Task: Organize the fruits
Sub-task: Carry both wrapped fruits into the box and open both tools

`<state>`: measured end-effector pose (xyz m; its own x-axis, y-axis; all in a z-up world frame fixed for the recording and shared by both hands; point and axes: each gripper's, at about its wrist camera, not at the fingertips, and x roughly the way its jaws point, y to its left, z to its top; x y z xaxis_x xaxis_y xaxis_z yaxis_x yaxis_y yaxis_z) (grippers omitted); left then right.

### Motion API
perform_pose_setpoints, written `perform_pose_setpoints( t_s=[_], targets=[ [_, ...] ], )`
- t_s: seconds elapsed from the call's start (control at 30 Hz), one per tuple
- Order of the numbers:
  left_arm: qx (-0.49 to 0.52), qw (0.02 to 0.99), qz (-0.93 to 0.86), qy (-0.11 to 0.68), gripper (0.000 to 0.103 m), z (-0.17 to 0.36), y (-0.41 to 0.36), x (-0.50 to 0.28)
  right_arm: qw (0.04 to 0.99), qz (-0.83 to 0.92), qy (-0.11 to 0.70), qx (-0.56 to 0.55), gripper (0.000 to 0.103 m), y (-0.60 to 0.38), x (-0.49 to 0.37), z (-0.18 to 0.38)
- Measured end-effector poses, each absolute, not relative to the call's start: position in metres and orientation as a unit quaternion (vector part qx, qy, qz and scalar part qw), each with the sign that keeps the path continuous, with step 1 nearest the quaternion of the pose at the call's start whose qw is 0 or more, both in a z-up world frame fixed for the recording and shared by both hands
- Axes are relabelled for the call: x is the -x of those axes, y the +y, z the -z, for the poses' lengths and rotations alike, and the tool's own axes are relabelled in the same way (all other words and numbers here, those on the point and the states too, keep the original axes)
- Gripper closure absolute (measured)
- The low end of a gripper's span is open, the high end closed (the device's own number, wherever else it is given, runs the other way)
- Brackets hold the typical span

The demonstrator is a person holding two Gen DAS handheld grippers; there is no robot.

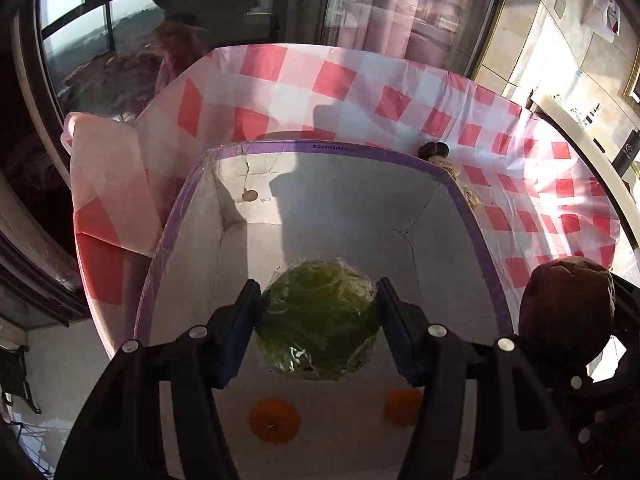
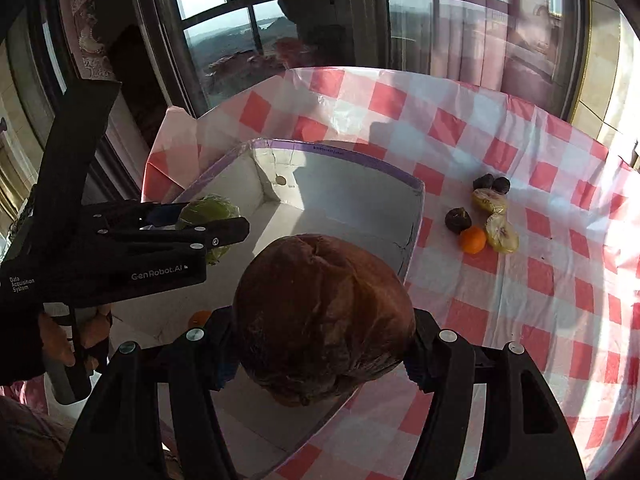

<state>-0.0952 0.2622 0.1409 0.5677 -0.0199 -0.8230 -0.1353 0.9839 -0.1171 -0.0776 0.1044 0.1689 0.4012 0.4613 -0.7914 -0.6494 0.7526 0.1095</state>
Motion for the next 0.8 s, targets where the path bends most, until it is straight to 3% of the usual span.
perform_pose_setpoints(
  t_s=[0.33, 0.5, 0.8],
  targets=[
    [0.039, 0.838, -0.077, 0.539, 0.044, -0.094, 0.29, 0.096, 0.749, -0.341, 0.498, 0.275, 0.04, 0.167, 0.076, -0.085],
    [-0.001, 0.828, -0.071, 0.556, 0.044, -0.088, 0.281, 0.092, 0.717, -0.332, 0.509, 0.341, 0.04, 0.185, 0.081, -0.072],
    [-0.015, 0.826, -0.069, 0.559, 0.043, -0.085, 0.275, 0.09, 0.715, -0.298, 0.542, 0.324, 0.04, 0.178, 0.067, -0.066]
  ],
)
